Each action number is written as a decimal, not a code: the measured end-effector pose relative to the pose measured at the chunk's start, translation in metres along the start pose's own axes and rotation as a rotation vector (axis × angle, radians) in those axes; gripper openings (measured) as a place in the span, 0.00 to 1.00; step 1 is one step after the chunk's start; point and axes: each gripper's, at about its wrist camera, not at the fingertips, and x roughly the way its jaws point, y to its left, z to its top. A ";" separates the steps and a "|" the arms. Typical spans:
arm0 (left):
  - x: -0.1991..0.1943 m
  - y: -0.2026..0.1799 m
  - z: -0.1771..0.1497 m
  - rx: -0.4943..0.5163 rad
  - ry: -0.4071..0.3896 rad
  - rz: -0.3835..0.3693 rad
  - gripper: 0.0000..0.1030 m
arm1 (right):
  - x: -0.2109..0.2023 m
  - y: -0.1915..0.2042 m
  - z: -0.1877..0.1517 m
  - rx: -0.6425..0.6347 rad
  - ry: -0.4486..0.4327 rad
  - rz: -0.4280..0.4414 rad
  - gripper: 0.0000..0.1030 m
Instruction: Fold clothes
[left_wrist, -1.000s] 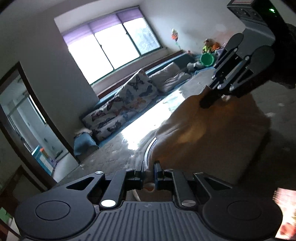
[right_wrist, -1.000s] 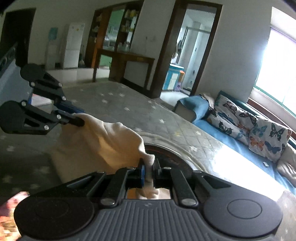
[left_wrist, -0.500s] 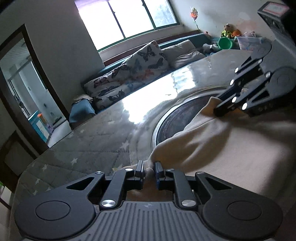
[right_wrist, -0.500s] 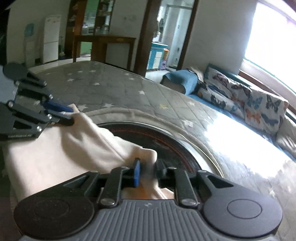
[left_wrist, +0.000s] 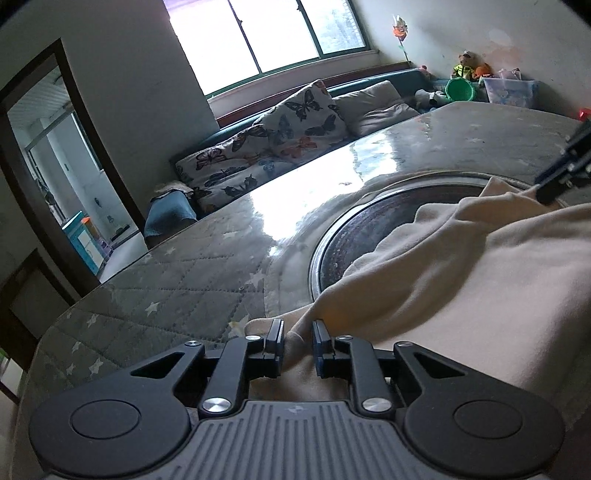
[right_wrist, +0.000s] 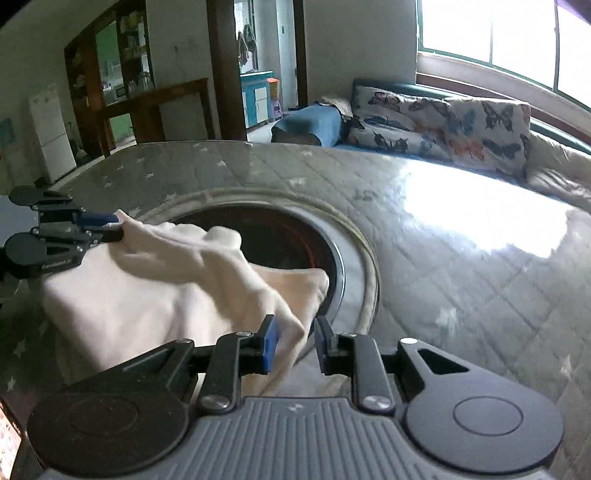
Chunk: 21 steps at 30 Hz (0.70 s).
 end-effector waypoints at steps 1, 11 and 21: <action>0.000 0.000 0.000 0.001 0.001 0.002 0.19 | -0.002 0.000 -0.002 0.010 -0.004 0.006 0.20; 0.000 -0.001 -0.001 -0.015 0.010 0.022 0.20 | -0.006 0.021 0.014 -0.116 -0.100 -0.071 0.05; 0.000 0.005 0.002 -0.042 0.018 0.053 0.36 | 0.013 0.012 0.018 -0.076 -0.066 -0.131 0.16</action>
